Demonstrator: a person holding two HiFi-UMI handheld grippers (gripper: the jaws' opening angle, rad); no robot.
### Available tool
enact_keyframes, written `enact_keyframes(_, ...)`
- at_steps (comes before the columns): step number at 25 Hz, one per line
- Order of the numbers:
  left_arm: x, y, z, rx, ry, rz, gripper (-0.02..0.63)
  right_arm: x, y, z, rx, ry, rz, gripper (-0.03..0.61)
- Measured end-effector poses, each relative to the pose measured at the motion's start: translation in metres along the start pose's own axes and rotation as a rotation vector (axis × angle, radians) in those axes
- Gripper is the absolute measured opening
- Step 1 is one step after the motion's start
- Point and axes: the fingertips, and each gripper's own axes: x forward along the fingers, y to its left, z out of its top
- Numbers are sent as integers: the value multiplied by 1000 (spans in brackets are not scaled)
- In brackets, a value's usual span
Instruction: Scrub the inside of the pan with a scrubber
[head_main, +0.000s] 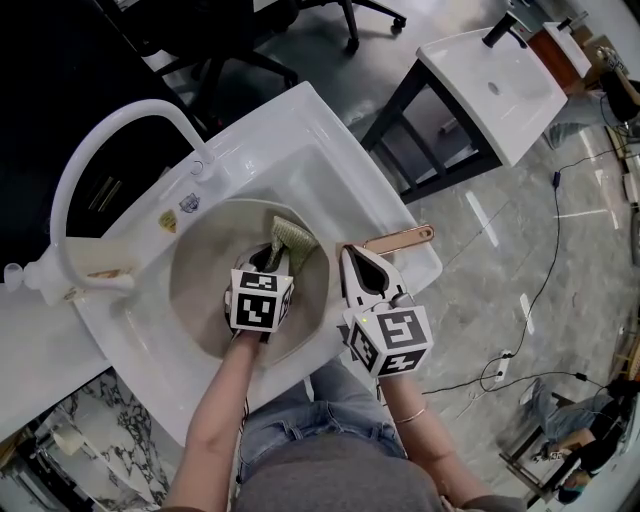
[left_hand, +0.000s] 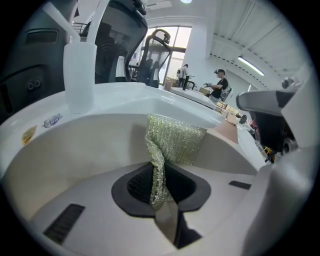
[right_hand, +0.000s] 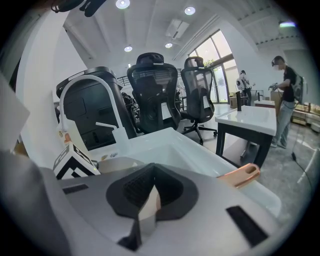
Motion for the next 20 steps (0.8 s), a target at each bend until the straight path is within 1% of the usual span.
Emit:
enact_keyframes(6,3,26,8,-41,-20,80,64,2,4,1,-1,6,12,11)
enact_keyframes(10,-1,50,16,-79,-43,160,64,1,6,1,-4,8,20,11)
enact_keyframes(15,-9,77,18,-107,-57,255,64,-1,11,2,-13,6,31,11)
enact_keyframes(20,-26,107,10,-174,-46,371,64,-1,19,5,-19,6,45,11)
